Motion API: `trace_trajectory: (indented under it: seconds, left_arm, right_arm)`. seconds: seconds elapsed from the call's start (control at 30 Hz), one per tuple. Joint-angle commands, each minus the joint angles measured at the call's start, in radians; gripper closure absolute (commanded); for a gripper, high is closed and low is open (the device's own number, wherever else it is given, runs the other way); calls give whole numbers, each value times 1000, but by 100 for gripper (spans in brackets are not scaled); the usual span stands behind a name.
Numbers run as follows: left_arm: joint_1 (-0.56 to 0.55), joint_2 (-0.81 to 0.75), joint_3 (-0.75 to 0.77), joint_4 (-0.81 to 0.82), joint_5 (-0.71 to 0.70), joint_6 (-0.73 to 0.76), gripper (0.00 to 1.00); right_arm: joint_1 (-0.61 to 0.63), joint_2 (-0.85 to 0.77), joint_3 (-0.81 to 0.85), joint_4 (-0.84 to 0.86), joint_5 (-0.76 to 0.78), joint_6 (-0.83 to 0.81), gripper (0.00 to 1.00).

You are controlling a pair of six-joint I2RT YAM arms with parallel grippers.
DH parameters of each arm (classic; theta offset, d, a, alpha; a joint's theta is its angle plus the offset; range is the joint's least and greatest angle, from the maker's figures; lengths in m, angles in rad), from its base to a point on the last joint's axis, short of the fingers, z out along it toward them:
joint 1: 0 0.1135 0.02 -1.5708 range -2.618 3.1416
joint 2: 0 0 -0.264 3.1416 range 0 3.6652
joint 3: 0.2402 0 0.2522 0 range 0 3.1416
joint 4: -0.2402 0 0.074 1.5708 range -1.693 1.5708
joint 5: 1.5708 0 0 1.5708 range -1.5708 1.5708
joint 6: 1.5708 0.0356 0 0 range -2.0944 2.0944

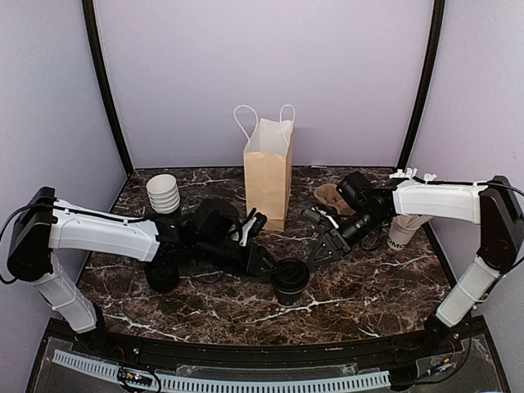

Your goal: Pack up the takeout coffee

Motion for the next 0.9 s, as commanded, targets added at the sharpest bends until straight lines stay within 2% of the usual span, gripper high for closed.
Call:
trace_trajectory:
  seconds: [0.0,0.3,0.47,0.87]
  left_arm:
    - [-2,22,42,-18,19,19,58]
    - [-2,68,72,-56,22,39,58]
    - [-2,100,76,-68,27,42,58]
    - [-2,163,86,-118,45,39,59]
  right_arm:
    - [-2,28,2,-22,-58,-20,48]
    - [-1,69,-10,-40,-88,-26,54]
    - [-1,88,-34,-31,-83,-15,62]
    - [-2,151,-110,0,44,42,71]
